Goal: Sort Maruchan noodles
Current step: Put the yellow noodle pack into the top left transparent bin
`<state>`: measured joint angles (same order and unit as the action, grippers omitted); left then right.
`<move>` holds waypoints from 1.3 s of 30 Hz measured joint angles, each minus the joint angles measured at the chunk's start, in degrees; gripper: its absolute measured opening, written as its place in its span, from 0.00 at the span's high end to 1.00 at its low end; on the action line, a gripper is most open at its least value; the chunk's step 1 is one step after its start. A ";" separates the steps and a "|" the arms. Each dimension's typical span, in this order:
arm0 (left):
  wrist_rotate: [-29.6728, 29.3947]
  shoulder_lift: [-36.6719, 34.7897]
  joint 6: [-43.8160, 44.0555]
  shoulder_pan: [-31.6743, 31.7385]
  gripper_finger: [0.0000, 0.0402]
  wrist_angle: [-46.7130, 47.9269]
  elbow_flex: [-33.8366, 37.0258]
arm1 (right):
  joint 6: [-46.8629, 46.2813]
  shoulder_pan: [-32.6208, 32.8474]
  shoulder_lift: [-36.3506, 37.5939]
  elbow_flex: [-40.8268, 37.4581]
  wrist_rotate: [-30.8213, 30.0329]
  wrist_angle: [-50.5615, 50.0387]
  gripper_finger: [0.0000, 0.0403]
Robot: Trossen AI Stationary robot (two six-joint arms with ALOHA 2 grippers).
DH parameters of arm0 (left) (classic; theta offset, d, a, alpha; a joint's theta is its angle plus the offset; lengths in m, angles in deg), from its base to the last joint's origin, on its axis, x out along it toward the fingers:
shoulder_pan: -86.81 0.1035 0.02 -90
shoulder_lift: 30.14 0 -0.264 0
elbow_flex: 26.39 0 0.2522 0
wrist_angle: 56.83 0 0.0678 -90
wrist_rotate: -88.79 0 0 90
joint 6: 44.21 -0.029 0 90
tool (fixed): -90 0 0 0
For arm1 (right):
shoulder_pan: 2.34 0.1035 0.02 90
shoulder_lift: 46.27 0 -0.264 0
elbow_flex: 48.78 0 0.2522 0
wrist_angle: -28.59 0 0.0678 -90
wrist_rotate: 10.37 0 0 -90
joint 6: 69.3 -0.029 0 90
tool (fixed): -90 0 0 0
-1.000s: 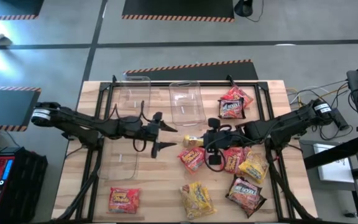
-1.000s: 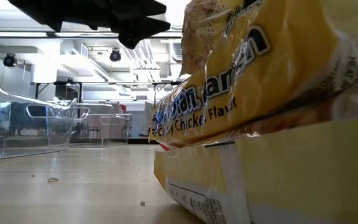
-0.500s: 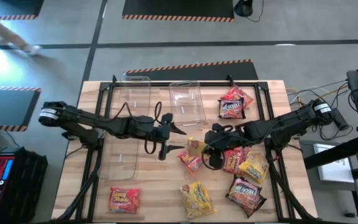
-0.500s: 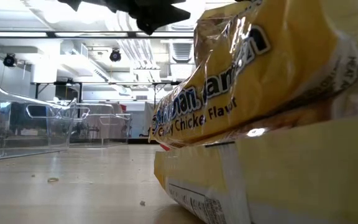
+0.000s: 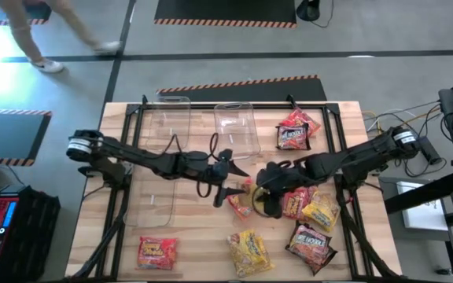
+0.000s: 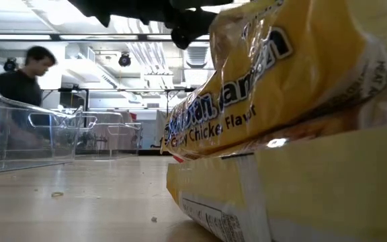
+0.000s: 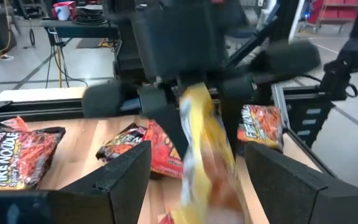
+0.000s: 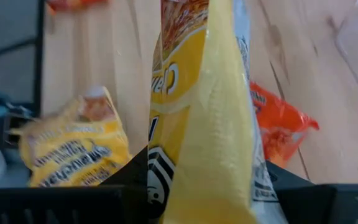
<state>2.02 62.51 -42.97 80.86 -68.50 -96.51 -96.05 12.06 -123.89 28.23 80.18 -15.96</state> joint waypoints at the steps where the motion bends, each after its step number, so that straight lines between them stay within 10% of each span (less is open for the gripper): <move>1: 0.02 0.79 0.72 0.00 0.40 -0.01 -0.62 | 0.66 0.00 -0.90 0.75 0.08 -1.12 0.72; 24: 6.74 5.48 8.42 -0.26 0.41 2.88 -1.22 | 13.18 -0.04 -10.63 16.50 -0.60 -14.00 0.72; 39: 6.77 5.45 8.36 -0.24 0.76 5.56 -1.09 | 12.41 0.09 -9.32 16.81 -0.38 -14.82 0.60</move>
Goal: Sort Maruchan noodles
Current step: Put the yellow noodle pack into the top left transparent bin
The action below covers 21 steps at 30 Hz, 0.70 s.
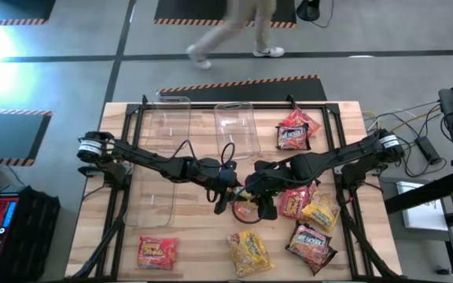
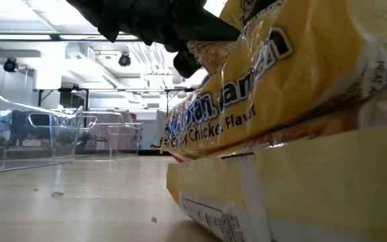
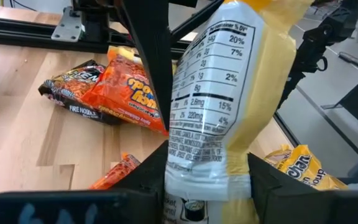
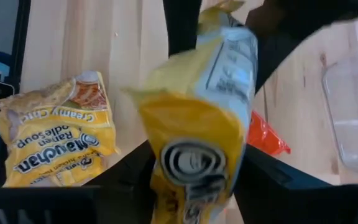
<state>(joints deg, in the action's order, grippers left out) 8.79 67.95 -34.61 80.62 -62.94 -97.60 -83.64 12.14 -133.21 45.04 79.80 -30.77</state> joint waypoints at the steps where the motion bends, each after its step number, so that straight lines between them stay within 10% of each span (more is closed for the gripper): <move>1: -0.07 -0.07 -0.04 0.03 0.76 0.02 0.00 | -0.63 0.02 0.22 0.01 0.17 -0.81 0.59; 15: 0.27 -4.69 -3.90 3.58 0.75 2.72 0.00 | -8.65 1.52 5.82 -0.07 0.17 -8.95 0.57; 21: -12.70 -10.98 -6.61 5.78 0.74 12.95 0.24 | -8.36 1.92 8.69 -0.74 -2.34 -9.98 0.58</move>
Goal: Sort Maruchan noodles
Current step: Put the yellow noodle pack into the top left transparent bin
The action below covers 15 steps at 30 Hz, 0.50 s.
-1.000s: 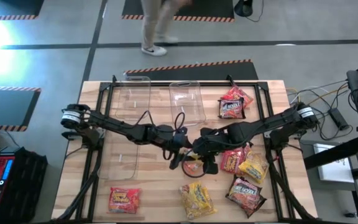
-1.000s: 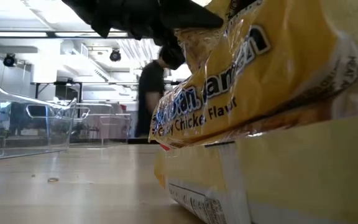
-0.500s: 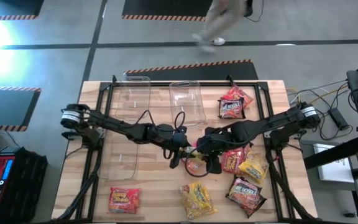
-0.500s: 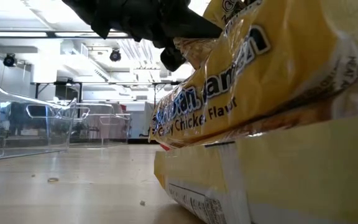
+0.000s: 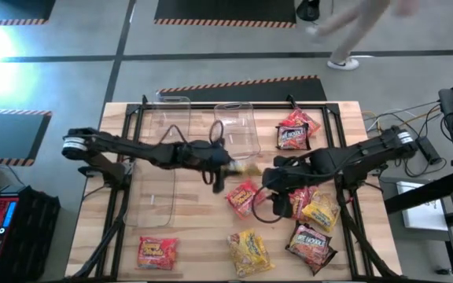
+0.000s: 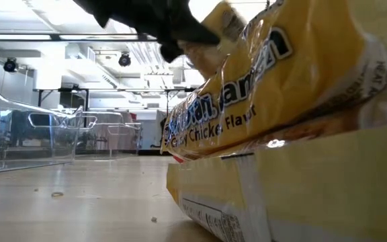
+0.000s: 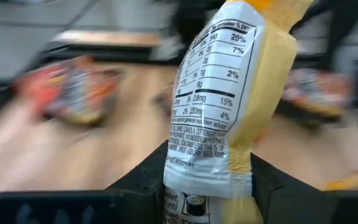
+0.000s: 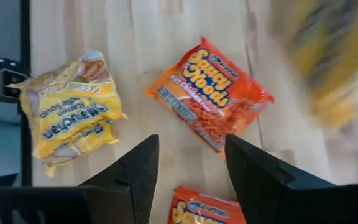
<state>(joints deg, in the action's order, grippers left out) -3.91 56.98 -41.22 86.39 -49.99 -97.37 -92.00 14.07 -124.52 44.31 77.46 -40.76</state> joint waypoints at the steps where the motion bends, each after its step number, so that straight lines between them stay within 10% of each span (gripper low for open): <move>1: -2.20 -1.30 -0.25 0.46 0.73 2.46 0.06 | 0.00 -0.03 0.34 -0.07 -0.13 0.04 0.58; 15: -12.71 -25.44 -2.34 12.39 0.74 10.34 11.57 | 4.57 -0.15 0.78 -0.28 -5.38 0.12 0.58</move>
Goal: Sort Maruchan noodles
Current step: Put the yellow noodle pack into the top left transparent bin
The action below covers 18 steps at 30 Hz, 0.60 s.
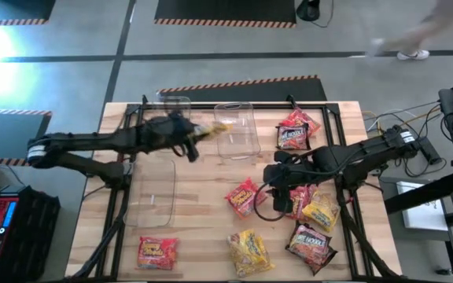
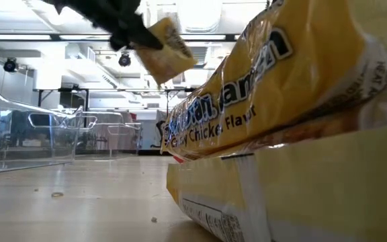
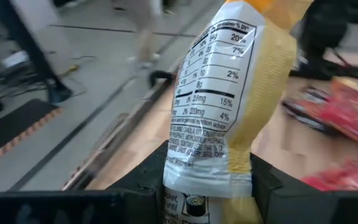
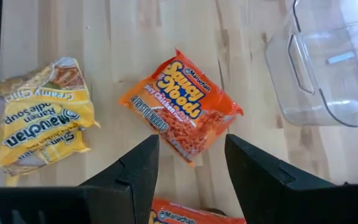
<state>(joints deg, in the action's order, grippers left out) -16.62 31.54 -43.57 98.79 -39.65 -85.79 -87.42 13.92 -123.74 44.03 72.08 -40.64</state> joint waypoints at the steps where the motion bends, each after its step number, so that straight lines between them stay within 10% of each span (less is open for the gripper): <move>1: -0.13 -1.73 0.58 1.40 0.74 -1.52 2.26 | 1.17 0.00 0.00 0.00 0.00 0.02 0.58; 18: 0.27 -10.83 5.00 22.50 0.74 -18.02 21.66 | 2.68 0.00 -0.04 -0.05 0.00 0.47 0.58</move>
<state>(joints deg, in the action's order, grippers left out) -16.36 20.71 -38.56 121.29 -57.68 -64.13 -84.75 13.91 -123.78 43.98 72.08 -40.17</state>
